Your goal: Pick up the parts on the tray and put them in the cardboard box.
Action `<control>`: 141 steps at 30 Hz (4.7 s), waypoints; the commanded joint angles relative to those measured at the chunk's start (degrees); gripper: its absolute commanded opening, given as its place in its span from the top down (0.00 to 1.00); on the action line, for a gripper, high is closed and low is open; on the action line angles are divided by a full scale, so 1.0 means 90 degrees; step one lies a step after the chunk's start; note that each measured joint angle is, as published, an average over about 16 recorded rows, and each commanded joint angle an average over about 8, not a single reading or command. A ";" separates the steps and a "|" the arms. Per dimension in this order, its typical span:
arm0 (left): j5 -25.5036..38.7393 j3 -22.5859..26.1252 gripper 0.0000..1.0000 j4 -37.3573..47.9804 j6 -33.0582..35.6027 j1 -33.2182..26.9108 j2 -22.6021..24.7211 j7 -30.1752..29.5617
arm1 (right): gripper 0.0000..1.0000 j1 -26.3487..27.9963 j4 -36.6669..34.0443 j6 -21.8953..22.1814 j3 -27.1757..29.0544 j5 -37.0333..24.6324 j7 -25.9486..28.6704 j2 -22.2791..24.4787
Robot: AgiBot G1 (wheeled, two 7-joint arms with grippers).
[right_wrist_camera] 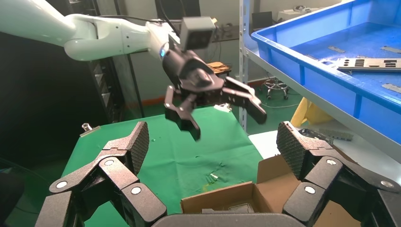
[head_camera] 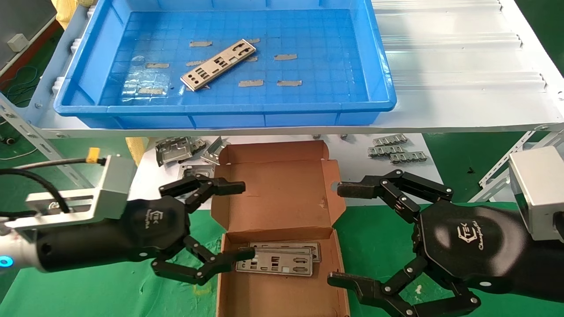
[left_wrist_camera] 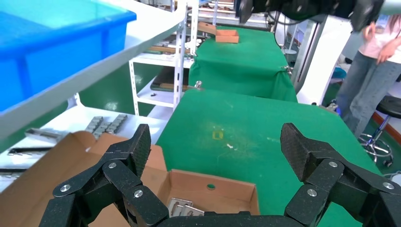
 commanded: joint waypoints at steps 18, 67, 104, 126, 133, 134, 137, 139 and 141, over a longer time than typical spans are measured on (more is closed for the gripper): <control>-0.0519 -0.1129 0.00 -0.2346 -0.0213 0.0913 -0.1291 -0.1325 | 0.00 0.0000 0.0000 0.0000 0.0000 0.0000 0.0000 0.0000; -0.0584 -0.1271 0.00 -0.2635 -0.0240 0.1029 -0.1453 -0.1487 | 0.00 -0.0001 -0.0002 0.0001 0.0000 0.0001 0.0000 0.0001; -0.0581 -0.1262 0.00 -0.2623 -0.0240 0.1022 -0.1445 -0.1482 | 0.00 -0.0001 -0.0002 0.0001 0.0000 0.0001 0.0000 0.0001; -0.0581 -0.1262 0.00 -0.2623 -0.0240 0.1022 -0.1445 -0.1482 | 0.00 -0.0001 -0.0002 0.0001 0.0000 0.0001 0.0000 0.0001; -0.0581 -0.1262 0.00 -0.2623 -0.0240 0.1022 -0.1445 -0.1482 | 0.00 -0.0001 -0.0002 0.0001 0.0000 0.0001 0.0000 0.0001; -0.0581 -0.1262 0.00 -0.2623 -0.0240 0.1022 -0.1445 -0.1482 | 0.00 -0.0001 -0.0002 0.0001 0.0000 0.0001 0.0000 0.0001; -0.0581 -0.1262 0.00 -0.2623 -0.0240 0.1022 -0.1445 -0.1482 | 0.00 -0.0001 -0.0002 0.0001 0.0000 0.0001 0.0000 0.0001; -0.0581 -0.1262 0.00 -0.2623 -0.0240 0.1022 -0.1445 -0.1482 | 0.00 -0.0001 -0.0002 0.0001 0.0000 0.0001 0.0000 0.0001; -0.0581 -0.1262 0.00 -0.2623 -0.0240 0.1022 -0.1445 -0.1482 | 0.00 -0.0001 -0.0002 0.0001 0.0000 0.0001 0.0000 0.0001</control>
